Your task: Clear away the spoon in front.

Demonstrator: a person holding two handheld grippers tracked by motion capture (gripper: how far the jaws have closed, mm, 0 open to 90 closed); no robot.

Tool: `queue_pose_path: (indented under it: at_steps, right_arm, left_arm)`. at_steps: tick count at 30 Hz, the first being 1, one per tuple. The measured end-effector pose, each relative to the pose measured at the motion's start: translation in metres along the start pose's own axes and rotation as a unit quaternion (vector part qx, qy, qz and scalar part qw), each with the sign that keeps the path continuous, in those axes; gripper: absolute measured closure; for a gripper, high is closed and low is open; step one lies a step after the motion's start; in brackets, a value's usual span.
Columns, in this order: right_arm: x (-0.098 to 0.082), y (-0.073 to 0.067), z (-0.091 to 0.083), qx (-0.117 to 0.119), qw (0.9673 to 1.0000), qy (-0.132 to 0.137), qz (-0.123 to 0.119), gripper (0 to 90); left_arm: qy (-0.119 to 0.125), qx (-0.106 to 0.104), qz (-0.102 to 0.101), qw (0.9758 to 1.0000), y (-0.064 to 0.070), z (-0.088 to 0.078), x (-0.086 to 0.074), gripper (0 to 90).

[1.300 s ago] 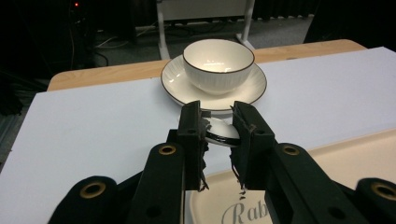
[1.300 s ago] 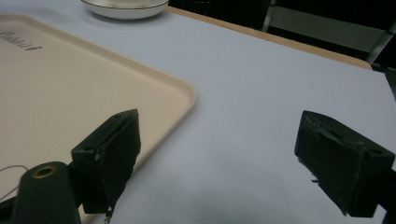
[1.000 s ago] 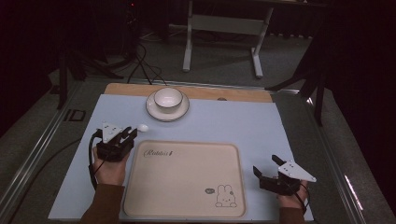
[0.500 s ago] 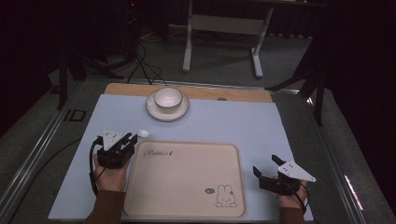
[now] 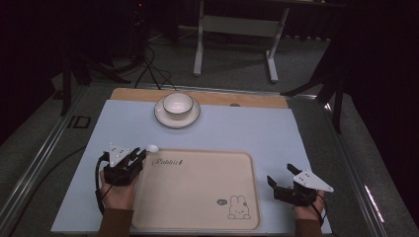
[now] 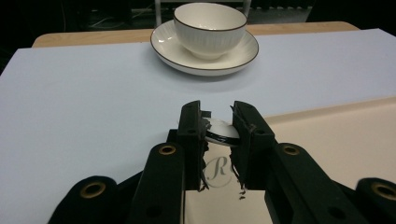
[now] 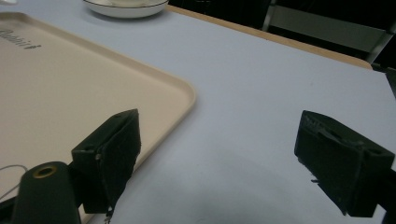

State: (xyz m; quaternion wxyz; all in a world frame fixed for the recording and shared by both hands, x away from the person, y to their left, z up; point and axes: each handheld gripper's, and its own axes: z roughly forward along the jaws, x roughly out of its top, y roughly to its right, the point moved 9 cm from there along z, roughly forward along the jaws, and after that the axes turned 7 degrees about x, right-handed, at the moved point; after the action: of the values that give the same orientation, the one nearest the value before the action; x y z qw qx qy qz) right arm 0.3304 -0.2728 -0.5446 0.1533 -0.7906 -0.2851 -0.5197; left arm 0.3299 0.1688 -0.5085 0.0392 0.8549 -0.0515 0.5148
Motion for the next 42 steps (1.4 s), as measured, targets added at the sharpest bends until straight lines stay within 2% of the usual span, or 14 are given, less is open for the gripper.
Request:
queue_pose_path:
  at_steps: [7,18,30,37,42]
  right_arm:
    - [0.000,0.000,0.000,0.000,1.0000,0.000,0.000,14.2]
    - [0.001,0.000,-0.001,-0.001,1.0000,0.002,0.000,14.2]
    - [0.001,0.000,-0.001,-0.002,1.0000,0.003,-0.001,14.2]
    - [0.001,0.000,-0.001,-0.002,1.0000,0.002,-0.001,14.2]
    - [0.001,0.000,-0.001,-0.002,1.0000,0.003,-0.001,14.2]
  left_arm:
    - [-0.005,0.002,0.001,1.0000,0.005,-0.003,-0.012,74.3]
    - [-0.009,0.018,0.003,0.9998,0.003,-0.002,-0.025,74.3]
    - [-0.021,0.023,-0.006,0.9995,0.004,-0.006,-0.044,74.1]
    - [-0.025,0.035,0.006,0.9991,0.005,-0.008,-0.052,73.9]
    - [-0.026,0.045,0.003,0.9986,0.005,-0.009,-0.058,73.8]
